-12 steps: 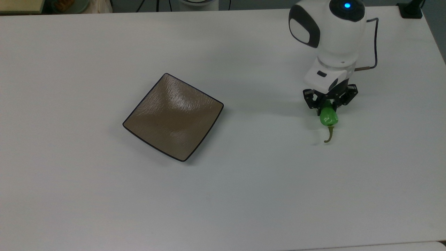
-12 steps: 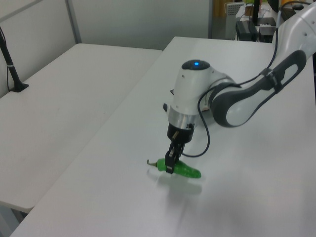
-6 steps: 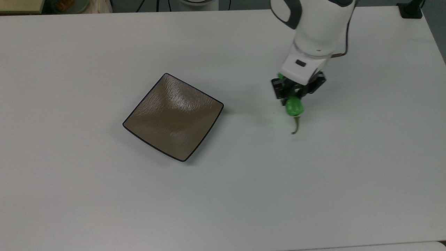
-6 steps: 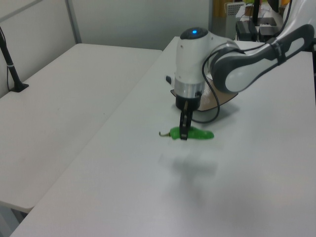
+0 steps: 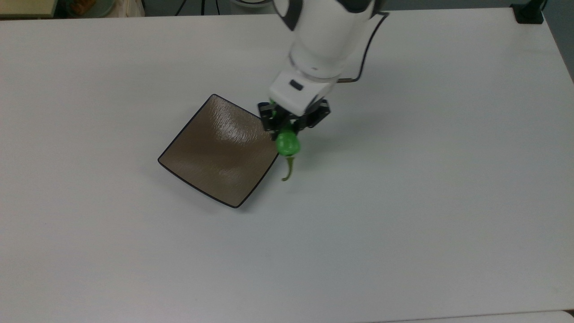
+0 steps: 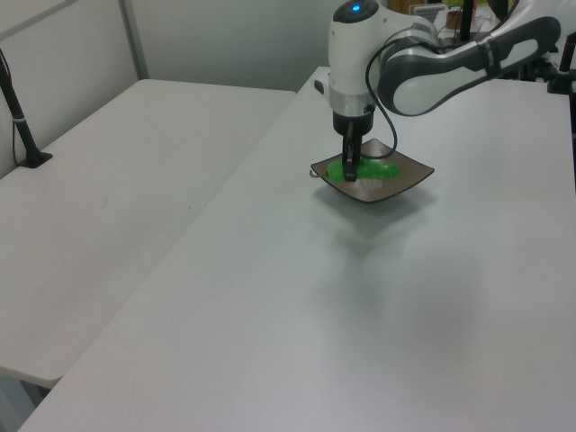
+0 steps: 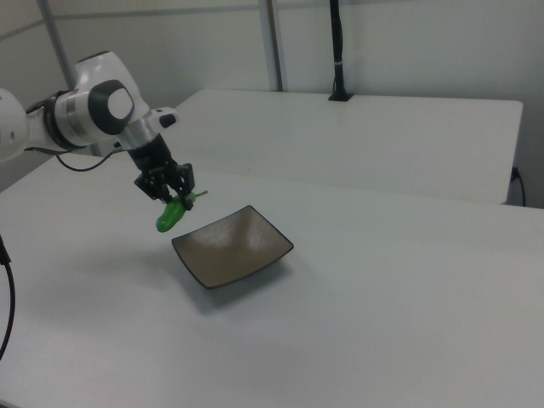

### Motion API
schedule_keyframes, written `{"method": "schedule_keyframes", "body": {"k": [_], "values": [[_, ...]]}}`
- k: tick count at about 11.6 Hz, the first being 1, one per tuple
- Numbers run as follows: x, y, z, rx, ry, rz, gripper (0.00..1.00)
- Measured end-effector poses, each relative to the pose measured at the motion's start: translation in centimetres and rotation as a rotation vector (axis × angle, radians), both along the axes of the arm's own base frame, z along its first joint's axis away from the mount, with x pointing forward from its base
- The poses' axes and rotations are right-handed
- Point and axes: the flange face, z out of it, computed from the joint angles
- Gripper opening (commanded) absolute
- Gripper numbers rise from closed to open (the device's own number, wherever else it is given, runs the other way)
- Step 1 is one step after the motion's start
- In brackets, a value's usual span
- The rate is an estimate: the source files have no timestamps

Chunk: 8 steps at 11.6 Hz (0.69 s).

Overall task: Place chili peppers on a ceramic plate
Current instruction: 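Lift the chili pepper and carry it over the brown plate, then lower the pepper into the plate and open the gripper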

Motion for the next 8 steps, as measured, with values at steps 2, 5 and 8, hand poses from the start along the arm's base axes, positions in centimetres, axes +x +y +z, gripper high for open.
{"method": "schedule_keyframes", "body": {"k": [2,5,8], "values": [[0.8,-3.5,-0.1,-0.023,0.011,-0.008,0.66],[1.3,-6.0,-0.4,-0.029,0.010,-0.025,1.00],[1.2,-6.1,-0.7,-0.031,0.015,-0.026,1.00]]}}
